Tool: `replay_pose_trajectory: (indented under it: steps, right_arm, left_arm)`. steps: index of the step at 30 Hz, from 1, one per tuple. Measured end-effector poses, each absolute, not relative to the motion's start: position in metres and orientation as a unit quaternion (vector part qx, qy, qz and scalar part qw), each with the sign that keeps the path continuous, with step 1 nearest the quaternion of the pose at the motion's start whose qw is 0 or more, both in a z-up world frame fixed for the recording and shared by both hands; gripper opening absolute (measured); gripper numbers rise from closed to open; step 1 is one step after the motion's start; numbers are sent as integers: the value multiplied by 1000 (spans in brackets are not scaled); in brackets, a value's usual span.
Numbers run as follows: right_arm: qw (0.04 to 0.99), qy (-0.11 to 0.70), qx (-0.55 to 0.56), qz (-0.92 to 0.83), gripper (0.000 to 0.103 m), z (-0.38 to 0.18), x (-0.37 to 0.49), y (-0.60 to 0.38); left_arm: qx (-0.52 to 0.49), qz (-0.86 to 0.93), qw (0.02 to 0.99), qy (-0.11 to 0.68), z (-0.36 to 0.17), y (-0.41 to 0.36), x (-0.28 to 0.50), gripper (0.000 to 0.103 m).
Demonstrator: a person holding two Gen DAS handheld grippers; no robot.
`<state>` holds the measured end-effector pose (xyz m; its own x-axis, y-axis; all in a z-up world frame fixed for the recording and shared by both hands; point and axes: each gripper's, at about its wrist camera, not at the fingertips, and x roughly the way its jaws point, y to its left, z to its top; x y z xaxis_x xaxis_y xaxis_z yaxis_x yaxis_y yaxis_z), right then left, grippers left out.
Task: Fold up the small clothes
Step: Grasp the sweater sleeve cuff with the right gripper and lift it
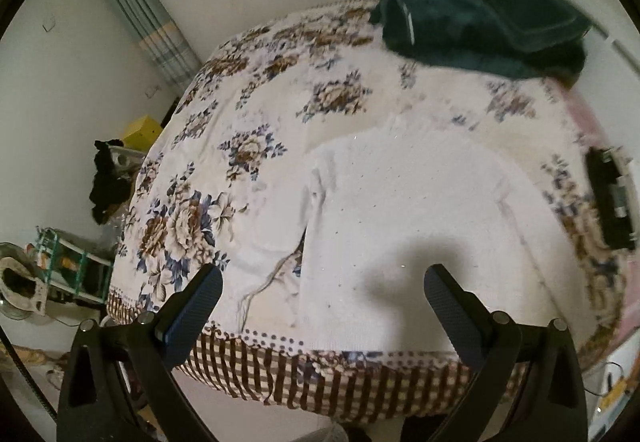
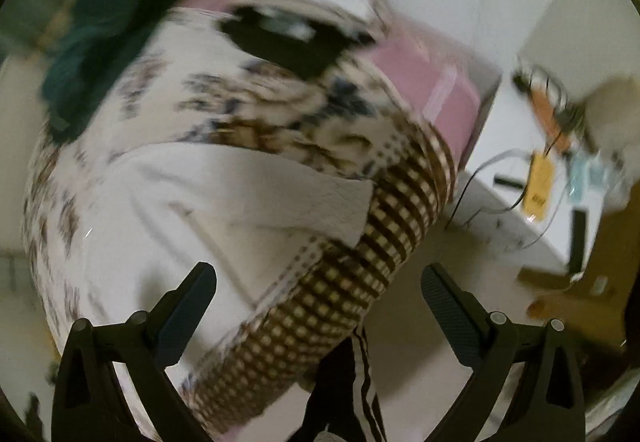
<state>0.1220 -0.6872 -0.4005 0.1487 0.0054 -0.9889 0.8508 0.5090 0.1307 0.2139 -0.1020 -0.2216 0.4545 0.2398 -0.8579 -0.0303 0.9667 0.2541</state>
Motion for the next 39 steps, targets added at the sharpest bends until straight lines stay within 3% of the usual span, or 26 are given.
replay_pose_trajectory:
  steps: [9,11,12,13,14,15,23,27,28,29,31,35,39]
  right_arm:
    - [568,594,470,-320,98,-634,136,-753]
    - [565,586,493,-307,73,-657,140,-748]
    - [567,585,491,-310,70,-661,142,-746]
    - [579,578,481,-314,53,-658,144,-743]
    - [594,571,472,-313,15,-653,147,-740]
    - [602,568,472,-304,9,-646,149,-740]
    - [692,505,419,-300,8,-558,168,-795]
    - [690,500,424,-307,11,-562,192,-833]
    - [680,501,436,-311,20,-563,190,-844]
    - [666,503,446,-324,38,-569,188,-851]
    - [648,475,482,-351,52,-581,169,-857]
    - [600,406,599,-341,63,-608,121,-835]
    - [569,343,681,-307,63,-656,115,-815]
  left_arm:
    - [124,118,804,569,-338,-125,270,103]
    - [135,122,798,575,-359,-130,279,103]
    - [137,122,796,577,-367,-132,283,103]
    - [140,124,792,581,-376,-135,287,103]
    - [142,125,789,585,-386,-136,291,103]
    - [141,124,787,588,-395,-137,295,103]
    - [111,76,802,582,-418,-167,311,103]
    - [93,47,811,576,-426,-188,321,103]
    - [90,43,811,576,-430,-193,322,103]
    - [87,36,811,578,-436,-198,324,103]
    - [85,31,809,580,-444,-203,325,103]
    - [88,23,803,589,-462,-208,322,103]
    - [91,31,791,604,-481,-202,319,103]
